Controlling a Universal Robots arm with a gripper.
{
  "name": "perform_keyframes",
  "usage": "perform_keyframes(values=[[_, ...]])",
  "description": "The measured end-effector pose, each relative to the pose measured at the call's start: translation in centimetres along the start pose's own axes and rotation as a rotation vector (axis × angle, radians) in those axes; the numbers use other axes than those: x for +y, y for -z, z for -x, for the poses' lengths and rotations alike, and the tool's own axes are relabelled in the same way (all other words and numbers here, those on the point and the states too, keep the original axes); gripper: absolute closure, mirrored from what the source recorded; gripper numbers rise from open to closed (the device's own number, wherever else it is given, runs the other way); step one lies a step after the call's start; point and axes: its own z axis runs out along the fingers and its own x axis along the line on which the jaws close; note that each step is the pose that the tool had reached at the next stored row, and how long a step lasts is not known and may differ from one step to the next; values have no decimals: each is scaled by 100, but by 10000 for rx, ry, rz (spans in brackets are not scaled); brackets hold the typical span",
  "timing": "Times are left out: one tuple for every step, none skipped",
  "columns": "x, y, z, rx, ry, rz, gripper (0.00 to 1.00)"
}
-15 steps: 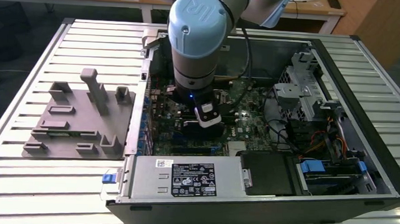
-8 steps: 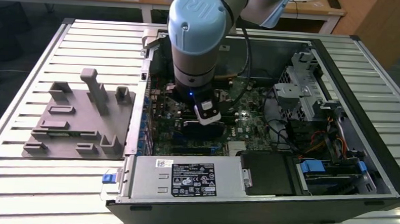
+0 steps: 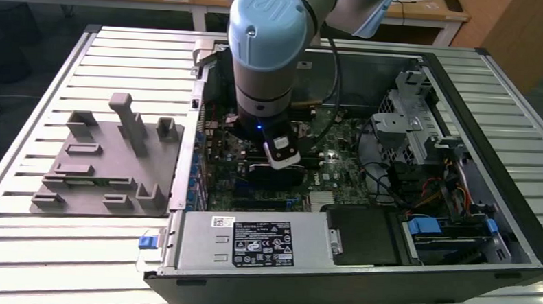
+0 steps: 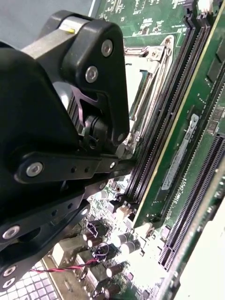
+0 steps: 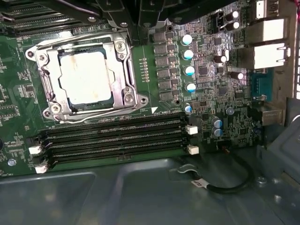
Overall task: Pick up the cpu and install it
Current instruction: 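Install the second cpu locking lever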
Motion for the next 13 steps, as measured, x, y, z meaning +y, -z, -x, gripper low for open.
perform_keyframes(values=[[5,16,0,-1,0,0,89],[11,34,0,-2,0,6,89],[19,65,-1,-1,-1,0,89],[28,99,-2,0,-1,-2,89],[38,135,-2,0,-1,-1,89],[48,172,-2,0,-1,-3,89],[59,209,-3,0,-1,-2,89],[69,245,-3,0,-2,-3,89],[79,280,-4,0,-2,-2,89],[88,313,-4,0,-1,-2,89],[97,347,-4,1,-1,-3,89],[105,372,-4,0,-1,-3,89],[108,387,-5,1,-1,-5,89]])
